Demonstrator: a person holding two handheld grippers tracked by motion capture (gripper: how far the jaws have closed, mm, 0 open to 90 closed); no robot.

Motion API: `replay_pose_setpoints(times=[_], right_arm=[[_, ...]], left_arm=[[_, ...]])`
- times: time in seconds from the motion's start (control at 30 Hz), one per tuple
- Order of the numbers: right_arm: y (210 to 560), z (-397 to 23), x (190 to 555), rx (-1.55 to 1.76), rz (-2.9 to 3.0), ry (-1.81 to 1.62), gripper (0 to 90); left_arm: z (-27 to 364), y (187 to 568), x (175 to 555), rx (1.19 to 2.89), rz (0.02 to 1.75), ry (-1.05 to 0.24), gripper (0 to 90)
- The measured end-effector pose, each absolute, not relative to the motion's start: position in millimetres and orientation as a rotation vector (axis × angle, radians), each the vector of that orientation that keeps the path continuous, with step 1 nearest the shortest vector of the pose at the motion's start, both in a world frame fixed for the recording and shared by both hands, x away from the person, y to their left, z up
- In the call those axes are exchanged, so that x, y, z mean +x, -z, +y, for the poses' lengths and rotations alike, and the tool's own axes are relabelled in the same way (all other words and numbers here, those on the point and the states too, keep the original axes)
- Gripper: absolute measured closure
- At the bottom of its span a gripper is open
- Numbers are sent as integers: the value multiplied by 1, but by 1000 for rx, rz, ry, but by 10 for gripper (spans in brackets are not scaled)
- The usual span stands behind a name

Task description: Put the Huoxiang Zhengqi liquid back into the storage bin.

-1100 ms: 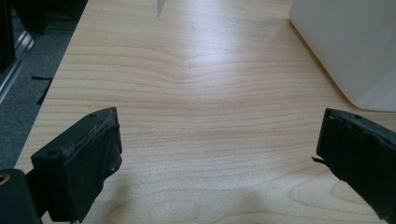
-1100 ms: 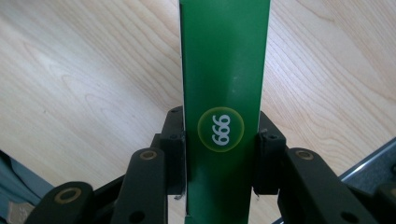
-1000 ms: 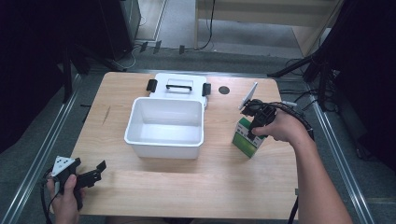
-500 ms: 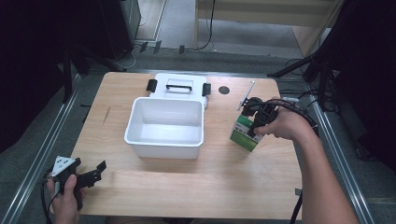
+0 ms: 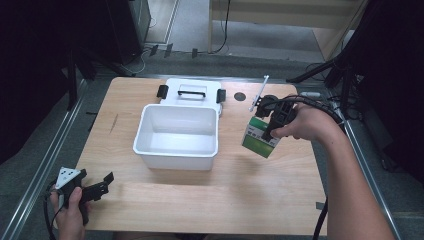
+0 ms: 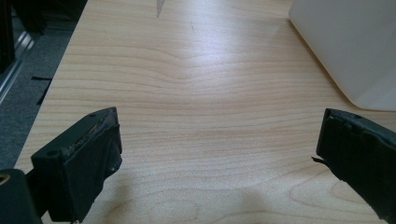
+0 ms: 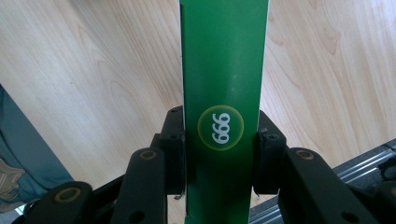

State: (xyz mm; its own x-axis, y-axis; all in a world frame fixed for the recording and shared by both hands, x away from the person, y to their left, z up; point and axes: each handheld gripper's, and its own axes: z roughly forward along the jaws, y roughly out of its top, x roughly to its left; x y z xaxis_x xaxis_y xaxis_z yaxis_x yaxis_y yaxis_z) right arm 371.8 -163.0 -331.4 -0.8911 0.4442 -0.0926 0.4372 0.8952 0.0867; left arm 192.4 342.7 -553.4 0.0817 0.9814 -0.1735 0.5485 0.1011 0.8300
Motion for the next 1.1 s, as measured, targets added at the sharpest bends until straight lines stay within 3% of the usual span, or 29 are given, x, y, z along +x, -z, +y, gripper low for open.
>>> replay_pose_setpoints(times=[1.1], right_arm=[[274, -121, 376, 570, 3018, -110, 648]], left_arm=[[343, 553, 192, 1553, 1570, -673, 11]])
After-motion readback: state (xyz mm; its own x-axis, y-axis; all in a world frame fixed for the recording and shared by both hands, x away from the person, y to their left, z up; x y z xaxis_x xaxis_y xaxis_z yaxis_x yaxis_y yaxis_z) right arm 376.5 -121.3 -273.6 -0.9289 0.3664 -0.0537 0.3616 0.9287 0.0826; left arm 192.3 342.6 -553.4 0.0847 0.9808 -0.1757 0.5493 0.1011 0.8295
